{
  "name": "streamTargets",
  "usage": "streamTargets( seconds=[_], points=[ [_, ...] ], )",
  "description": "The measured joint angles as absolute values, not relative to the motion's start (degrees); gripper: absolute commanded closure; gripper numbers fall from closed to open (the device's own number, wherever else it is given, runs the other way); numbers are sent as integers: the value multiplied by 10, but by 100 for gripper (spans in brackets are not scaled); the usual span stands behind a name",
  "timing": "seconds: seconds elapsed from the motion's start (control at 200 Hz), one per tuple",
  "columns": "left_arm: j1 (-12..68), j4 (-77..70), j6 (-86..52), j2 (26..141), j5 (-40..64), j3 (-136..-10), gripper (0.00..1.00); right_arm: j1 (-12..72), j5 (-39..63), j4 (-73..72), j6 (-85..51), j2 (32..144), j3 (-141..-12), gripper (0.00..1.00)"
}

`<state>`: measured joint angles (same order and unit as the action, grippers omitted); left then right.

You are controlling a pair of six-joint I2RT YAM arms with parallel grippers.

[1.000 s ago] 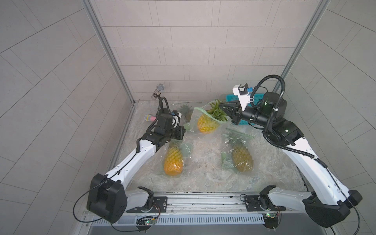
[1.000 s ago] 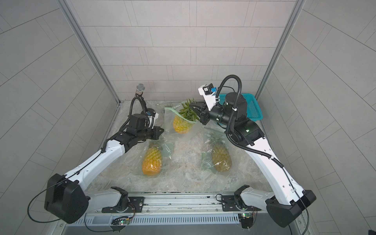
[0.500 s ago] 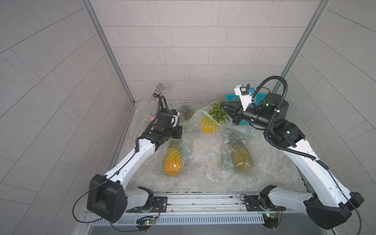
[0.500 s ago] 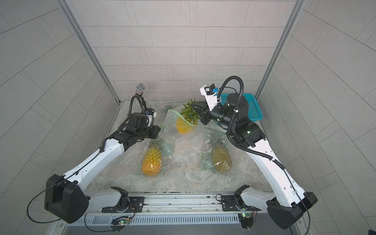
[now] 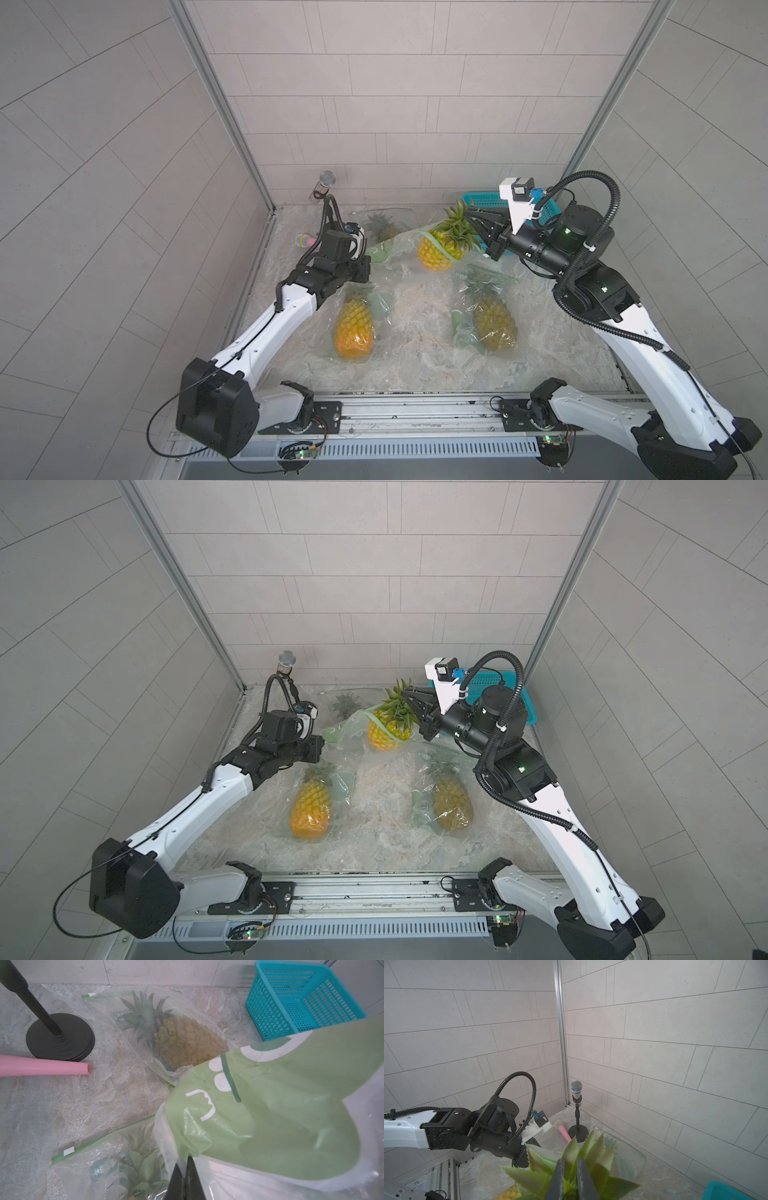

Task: Open the zip-top bag and take out the pineapple
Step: Pick up the pineapple from the zipper food storage bag.

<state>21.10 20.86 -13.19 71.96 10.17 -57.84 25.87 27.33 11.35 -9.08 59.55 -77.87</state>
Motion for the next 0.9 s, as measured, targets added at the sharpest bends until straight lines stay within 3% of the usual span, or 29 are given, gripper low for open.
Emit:
streamTargets(
  seconds=[0.901],
  points=[
    [142,149,-234,697,118,-532,100,247,270,77,-110,565,-750,100]
  ],
)
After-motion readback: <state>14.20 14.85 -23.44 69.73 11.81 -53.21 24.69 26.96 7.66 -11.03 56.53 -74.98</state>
